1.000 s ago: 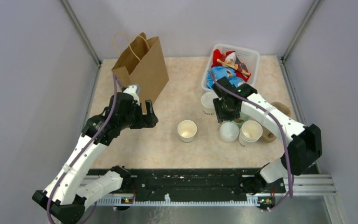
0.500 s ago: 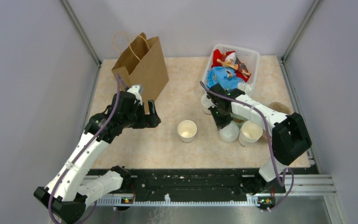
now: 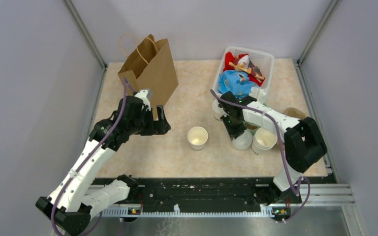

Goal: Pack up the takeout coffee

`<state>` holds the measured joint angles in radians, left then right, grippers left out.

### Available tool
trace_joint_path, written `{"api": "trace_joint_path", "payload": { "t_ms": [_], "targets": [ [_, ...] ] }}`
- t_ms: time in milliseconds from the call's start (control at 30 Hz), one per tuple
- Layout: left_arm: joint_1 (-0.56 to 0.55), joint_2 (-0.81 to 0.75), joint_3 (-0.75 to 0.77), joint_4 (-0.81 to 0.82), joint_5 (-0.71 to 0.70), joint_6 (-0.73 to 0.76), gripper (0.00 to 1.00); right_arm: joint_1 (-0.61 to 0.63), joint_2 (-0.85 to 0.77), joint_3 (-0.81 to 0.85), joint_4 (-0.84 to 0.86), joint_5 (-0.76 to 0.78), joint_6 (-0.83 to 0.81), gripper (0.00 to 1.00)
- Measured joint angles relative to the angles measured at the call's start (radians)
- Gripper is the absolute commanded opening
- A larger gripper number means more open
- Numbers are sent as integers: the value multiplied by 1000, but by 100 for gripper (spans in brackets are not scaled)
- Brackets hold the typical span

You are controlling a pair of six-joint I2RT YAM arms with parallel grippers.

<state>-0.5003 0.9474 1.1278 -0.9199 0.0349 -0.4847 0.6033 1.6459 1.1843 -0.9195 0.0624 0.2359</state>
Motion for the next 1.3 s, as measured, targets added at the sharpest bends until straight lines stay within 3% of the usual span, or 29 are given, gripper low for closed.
{"api": "trace_joint_path", "payload": {
  "t_ms": [1300],
  "targets": [
    [0, 0, 0, 1, 2, 0, 95, 0, 13, -24, -9, -5, 3, 0]
  ]
}}
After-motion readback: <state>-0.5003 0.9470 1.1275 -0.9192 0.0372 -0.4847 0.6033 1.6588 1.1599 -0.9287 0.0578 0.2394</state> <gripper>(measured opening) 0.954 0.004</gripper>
